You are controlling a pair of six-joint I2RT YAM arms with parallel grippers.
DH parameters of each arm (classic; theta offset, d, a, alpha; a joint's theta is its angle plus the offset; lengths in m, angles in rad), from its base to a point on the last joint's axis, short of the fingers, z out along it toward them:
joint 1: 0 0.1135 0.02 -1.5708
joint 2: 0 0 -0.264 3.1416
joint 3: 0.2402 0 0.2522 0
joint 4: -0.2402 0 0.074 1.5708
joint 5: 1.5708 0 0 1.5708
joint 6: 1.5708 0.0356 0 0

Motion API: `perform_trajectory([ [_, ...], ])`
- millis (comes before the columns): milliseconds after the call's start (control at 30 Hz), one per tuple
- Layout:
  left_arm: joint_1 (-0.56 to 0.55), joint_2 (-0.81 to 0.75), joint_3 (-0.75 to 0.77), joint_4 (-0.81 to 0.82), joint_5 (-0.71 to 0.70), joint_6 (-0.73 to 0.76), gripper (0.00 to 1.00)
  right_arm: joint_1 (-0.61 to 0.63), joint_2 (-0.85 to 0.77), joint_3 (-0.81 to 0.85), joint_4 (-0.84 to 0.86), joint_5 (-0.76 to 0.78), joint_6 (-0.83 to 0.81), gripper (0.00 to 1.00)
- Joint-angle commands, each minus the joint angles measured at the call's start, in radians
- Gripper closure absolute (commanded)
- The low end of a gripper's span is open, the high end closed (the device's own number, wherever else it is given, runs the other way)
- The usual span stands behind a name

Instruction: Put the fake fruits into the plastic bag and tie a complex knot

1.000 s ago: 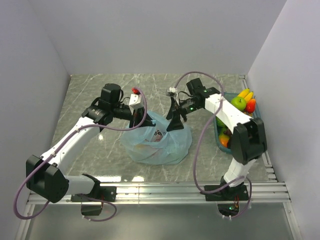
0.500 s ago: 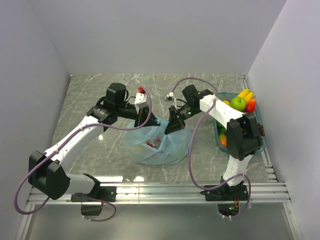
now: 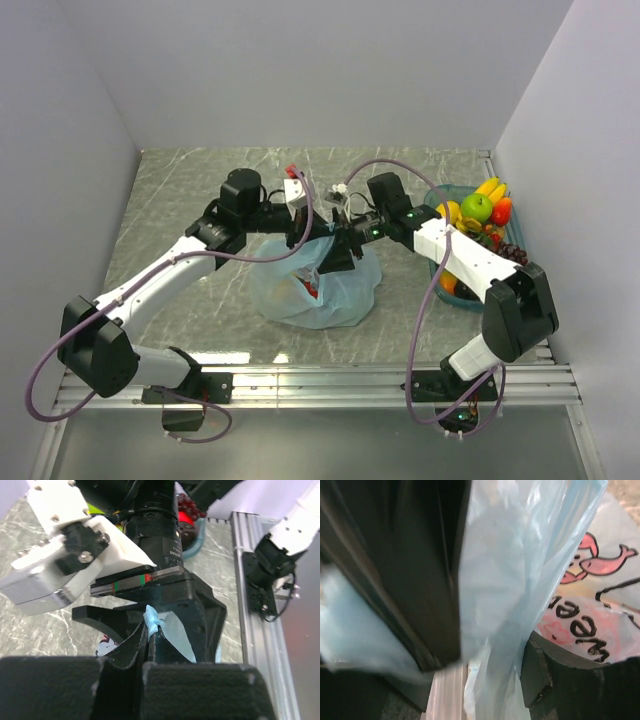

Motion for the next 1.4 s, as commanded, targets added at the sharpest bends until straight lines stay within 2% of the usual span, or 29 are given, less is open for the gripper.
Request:
perform_trajectory([
  [0,-0.023,-0.024,-0.034,0.084,-0.078,-0.042,0.99,0.02,-0.033,-0.011,0.185,-0.006,0.118,0.33],
  [167,-0.029,-0.039,-0.074,0.121,-0.123,-0.062,0.99,0.03,-0.022,-0.037,0.265,0.012,0.181,0.34],
  [267,-0.04,-0.048,-0.091,0.137,-0.144,-0.079,0.99,0.034,-0.013,-0.051,0.332,0.012,0.259,0.42],
  [300,-0.042,-0.053,-0.097,0.14,-0.147,-0.082,0.99,0.035,-0.008,-0.054,0.352,0.018,0.266,0.47],
  [333,-0.043,-0.058,-0.098,0.141,-0.153,-0.084,0.99,0.035,-0.005,-0.057,0.359,0.02,0.286,0.62],
  [367,-0.043,-0.061,-0.098,0.143,-0.162,-0.094,0.99,0.035,-0.001,-0.055,0.362,0.023,0.29,0.69],
  [400,-0.045,-0.067,-0.097,0.14,-0.178,-0.099,0.99,0.034,0.006,-0.054,0.353,0.023,0.285,0.81],
  [567,-0.039,-0.108,-0.065,0.091,-0.247,-0.1,0.75,0.034,0.013,-0.054,0.299,0.022,0.241,1.0],
  [600,-0.028,-0.117,-0.055,0.088,-0.253,-0.14,0.71,0.034,0.01,-0.057,0.284,0.023,0.233,1.0],
  [633,-0.02,-0.14,-0.052,0.091,-0.262,-0.162,0.64,0.032,0.009,-0.062,0.279,0.023,0.222,1.0],
  [733,-0.008,-0.18,-0.043,0.068,-0.29,-0.174,0.53,0.029,0.009,-0.06,0.253,0.019,0.198,1.0],
  [833,0.03,-0.215,-0.026,0.029,-0.343,-0.185,0.47,0.026,-0.004,-0.063,0.231,-0.001,0.143,1.0],
  [933,0.168,-0.214,-0.015,0.015,-0.308,-0.258,0.43,0.026,-0.031,-0.063,0.204,-0.014,0.074,1.0],
  [1000,0.271,-0.167,0.026,-0.089,-0.218,-0.268,0.43,0.027,-0.04,-0.052,0.151,-0.02,-0.006,1.0],
  [1100,0.354,-0.098,0.092,-0.212,0.019,-0.271,0.4,0.034,-0.042,-0.016,0.066,-0.023,-0.129,1.0],
  [1200,0.359,-0.013,0.123,-0.279,0.159,-0.234,0.38,0.043,-0.034,0.018,0.011,-0.011,-0.227,1.0],
  [1367,0.359,0.053,0.146,-0.345,0.281,-0.183,0.34,0.047,-0.024,0.063,-0.048,0.011,-0.333,1.0],
])
